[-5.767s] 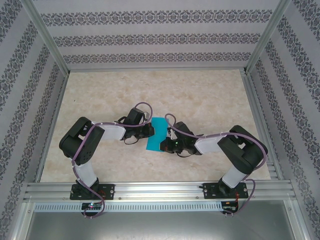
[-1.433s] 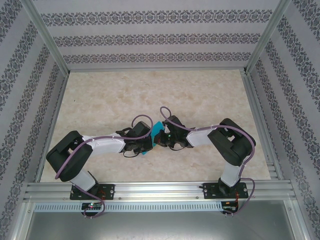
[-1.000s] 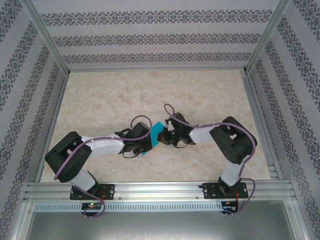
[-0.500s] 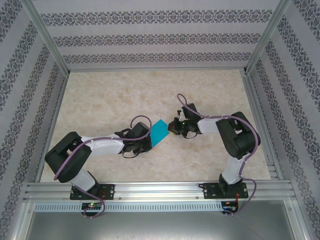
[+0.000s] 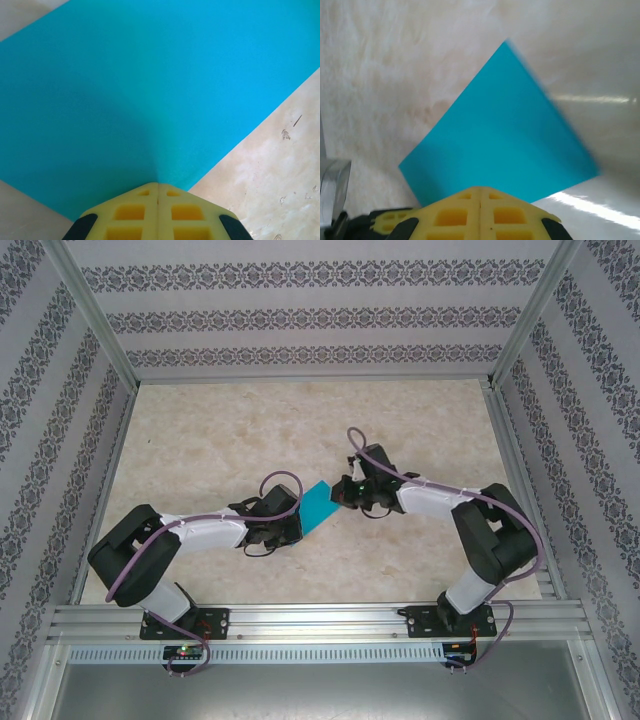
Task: Fold a paper plane with a square sheet of paper (pick it up from the middle)
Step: First fold in half a square sheet of paper at the center of the table.
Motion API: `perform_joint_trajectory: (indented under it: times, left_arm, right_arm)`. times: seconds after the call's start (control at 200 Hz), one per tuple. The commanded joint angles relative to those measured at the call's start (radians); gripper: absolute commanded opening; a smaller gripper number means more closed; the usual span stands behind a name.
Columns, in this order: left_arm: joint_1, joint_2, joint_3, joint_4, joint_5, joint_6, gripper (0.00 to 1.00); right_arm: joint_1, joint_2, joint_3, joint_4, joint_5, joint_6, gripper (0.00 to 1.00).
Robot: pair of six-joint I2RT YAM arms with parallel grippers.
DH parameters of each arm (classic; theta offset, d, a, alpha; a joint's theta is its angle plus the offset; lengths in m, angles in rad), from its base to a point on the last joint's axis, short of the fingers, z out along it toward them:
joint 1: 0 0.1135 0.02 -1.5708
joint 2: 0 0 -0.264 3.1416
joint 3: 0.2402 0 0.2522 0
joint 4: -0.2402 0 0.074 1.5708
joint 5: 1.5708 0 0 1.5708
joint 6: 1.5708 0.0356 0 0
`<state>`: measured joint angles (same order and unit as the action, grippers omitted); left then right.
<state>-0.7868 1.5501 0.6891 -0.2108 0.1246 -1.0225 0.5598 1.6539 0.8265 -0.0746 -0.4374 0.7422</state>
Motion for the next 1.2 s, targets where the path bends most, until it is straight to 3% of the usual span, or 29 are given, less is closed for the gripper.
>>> perform_joint_trajectory:
  times: [0.0, 0.155, 0.38, 0.924, 1.194]
  left_arm:
    - [-0.013, 0.01, 0.003, -0.108, -0.014, 0.033, 0.0]
    - [-0.012, 0.001, 0.024, -0.088, 0.003, 0.065, 0.0]
    - [-0.011, -0.032, 0.093, -0.079, 0.013, 0.181, 0.0]
    - [0.046, 0.114, 0.034, 0.324, 0.166, 0.164, 0.0]
    - [0.052, 0.157, 0.026, 0.281, 0.114, 0.192, 0.0]
  right_arm:
    - [0.026, 0.061, -0.017, 0.08, -0.044, 0.045, 0.0]
    - [0.041, 0.13, -0.009, 0.112, -0.072, 0.056, 0.0]
    - [0.036, 0.168, -0.002, 0.032, -0.003, 0.02, 0.0]
    - [0.022, 0.233, -0.014, 0.044, 0.005, 0.035, 0.0]
    - [0.017, 0.238, -0.016, 0.028, 0.012, 0.027, 0.0]
